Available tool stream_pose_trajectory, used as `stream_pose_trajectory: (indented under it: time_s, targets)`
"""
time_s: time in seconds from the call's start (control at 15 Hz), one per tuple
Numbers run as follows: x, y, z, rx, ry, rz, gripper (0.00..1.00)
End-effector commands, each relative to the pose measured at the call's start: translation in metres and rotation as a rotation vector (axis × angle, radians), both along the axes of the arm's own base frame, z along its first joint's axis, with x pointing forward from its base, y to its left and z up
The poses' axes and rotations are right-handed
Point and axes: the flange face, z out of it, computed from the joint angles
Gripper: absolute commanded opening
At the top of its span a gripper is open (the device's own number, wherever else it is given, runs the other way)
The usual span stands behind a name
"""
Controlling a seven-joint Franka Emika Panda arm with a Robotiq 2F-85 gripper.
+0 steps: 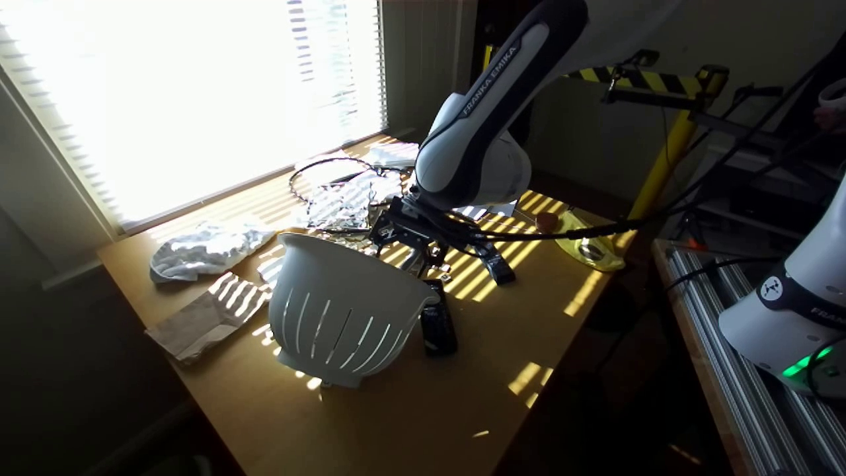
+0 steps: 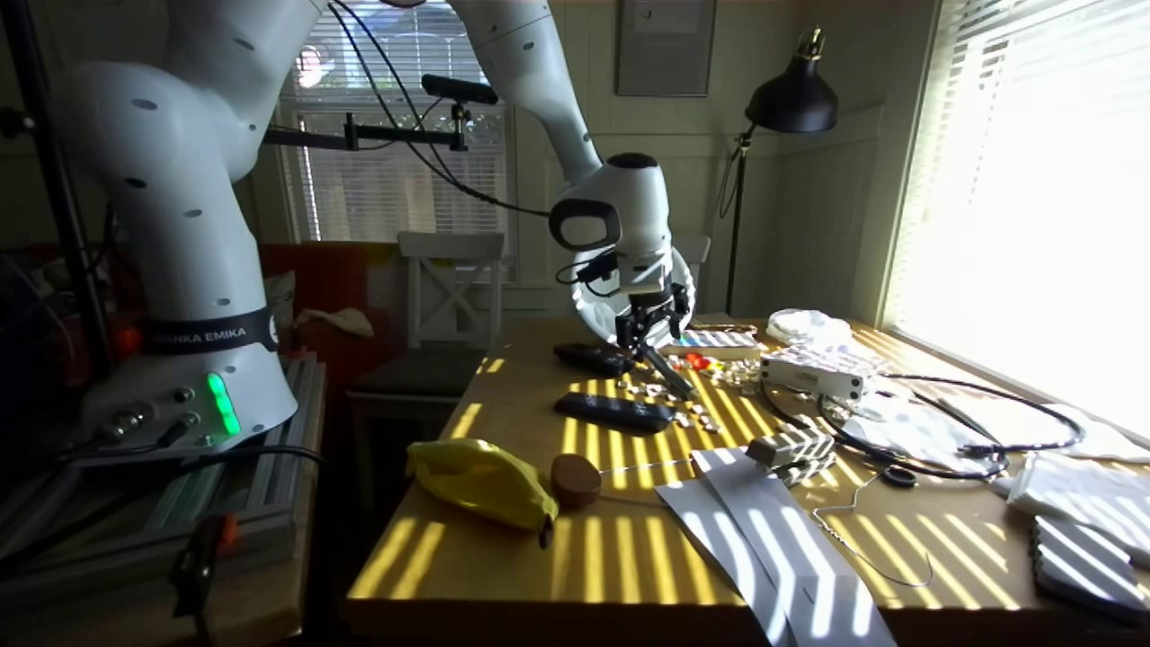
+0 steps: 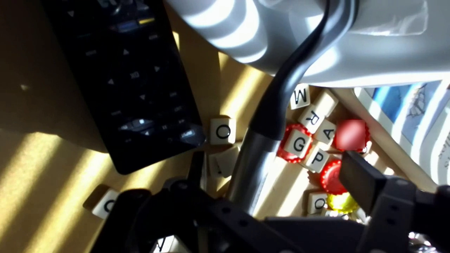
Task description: Move the banana bag, brown object and spatula to the right then place the white colander upright.
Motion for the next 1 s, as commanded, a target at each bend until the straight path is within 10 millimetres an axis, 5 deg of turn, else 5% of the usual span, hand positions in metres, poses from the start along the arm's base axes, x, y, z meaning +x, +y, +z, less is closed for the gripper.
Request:
stream_pose_trajectory:
  time_s: [0.0, 0.6, 0.93]
  targets:
    - [0.013, 0.007, -0.010, 0.004, 0.015, 0.011, 0.66]
    - [0.012, 0.000, -0.010, -0.024, 0.065, 0.009, 0.05]
    - [0.005, -0.011, 0.076, -0.015, -0.060, 0.051, 0.07]
